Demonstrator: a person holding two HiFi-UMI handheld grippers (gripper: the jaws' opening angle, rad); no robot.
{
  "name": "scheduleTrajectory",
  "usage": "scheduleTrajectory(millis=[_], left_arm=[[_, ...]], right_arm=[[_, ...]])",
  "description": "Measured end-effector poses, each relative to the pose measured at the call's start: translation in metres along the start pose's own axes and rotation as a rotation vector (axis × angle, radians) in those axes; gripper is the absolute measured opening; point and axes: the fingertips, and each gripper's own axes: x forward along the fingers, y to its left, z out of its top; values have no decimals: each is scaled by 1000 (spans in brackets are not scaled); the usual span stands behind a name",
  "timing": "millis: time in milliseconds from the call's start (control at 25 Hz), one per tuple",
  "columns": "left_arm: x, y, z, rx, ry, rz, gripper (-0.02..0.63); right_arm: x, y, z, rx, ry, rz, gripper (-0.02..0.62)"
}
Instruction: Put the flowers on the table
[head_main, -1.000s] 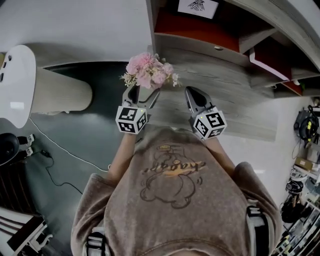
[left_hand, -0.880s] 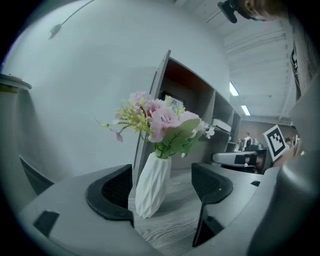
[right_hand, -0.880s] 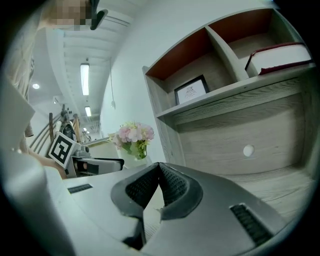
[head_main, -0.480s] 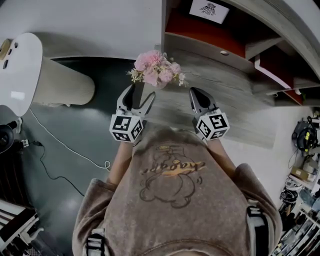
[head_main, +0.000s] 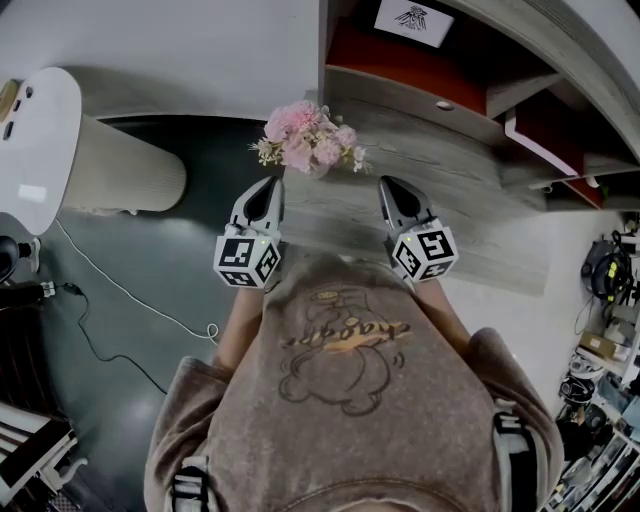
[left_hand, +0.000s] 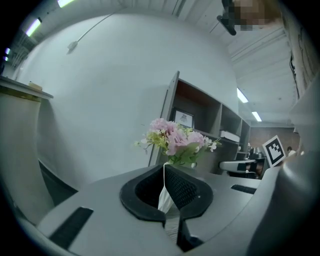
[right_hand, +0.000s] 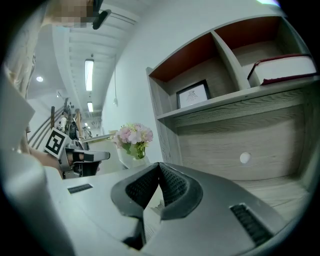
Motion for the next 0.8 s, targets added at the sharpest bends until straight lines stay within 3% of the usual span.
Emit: scheduleTrajectory(millis=[800], left_arm=[[7, 3, -6, -6, 30, -12, 18]], right_arm=[[2, -3, 1, 3, -18, -13, 0]])
